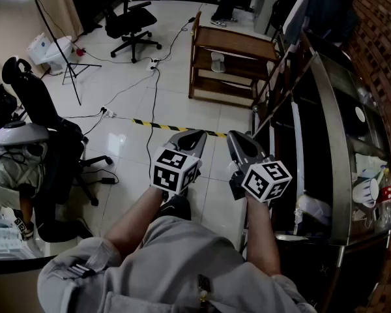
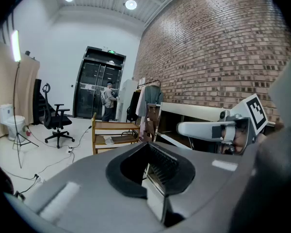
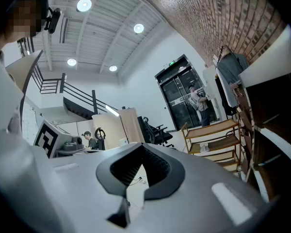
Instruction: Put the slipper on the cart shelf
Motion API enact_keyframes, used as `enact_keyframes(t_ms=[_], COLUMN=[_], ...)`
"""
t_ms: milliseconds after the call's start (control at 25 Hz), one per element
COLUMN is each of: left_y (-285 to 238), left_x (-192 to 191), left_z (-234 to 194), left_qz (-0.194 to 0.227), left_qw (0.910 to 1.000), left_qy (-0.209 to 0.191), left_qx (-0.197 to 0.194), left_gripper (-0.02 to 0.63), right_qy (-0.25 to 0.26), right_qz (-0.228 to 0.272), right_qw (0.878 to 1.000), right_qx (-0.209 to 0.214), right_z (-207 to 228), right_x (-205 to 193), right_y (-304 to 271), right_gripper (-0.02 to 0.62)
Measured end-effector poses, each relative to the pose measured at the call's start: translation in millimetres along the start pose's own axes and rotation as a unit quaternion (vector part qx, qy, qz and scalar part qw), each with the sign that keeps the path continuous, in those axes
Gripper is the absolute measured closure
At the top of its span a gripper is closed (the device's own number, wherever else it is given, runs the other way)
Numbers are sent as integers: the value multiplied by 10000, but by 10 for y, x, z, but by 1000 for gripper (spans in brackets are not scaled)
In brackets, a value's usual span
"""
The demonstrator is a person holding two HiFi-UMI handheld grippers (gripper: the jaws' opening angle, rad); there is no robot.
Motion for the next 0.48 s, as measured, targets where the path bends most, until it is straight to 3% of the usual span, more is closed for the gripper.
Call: enact_keyframes(t_ms=[480], left_y=[-854], left_x=[413], left_z=[-1299], left_qz=[-115], left_qw=[9997], left_qy=[181], left_qx=[-147], left_gripper=[598], right_qy=[-41], right_qz=[-154], right_qw=[9997], right_qx=[-202], right_z=[565], right_x=[328], right_y=[-1449], right_gripper=[597])
Point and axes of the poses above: the fingertips, and each gripper's own axes: y backward along the fingers, z to its right, x out of its top, the point moved 7 cm from there along y, backward along the fingers, and after that the axes turned 12 degrees about -x, right-handed, at the moved point
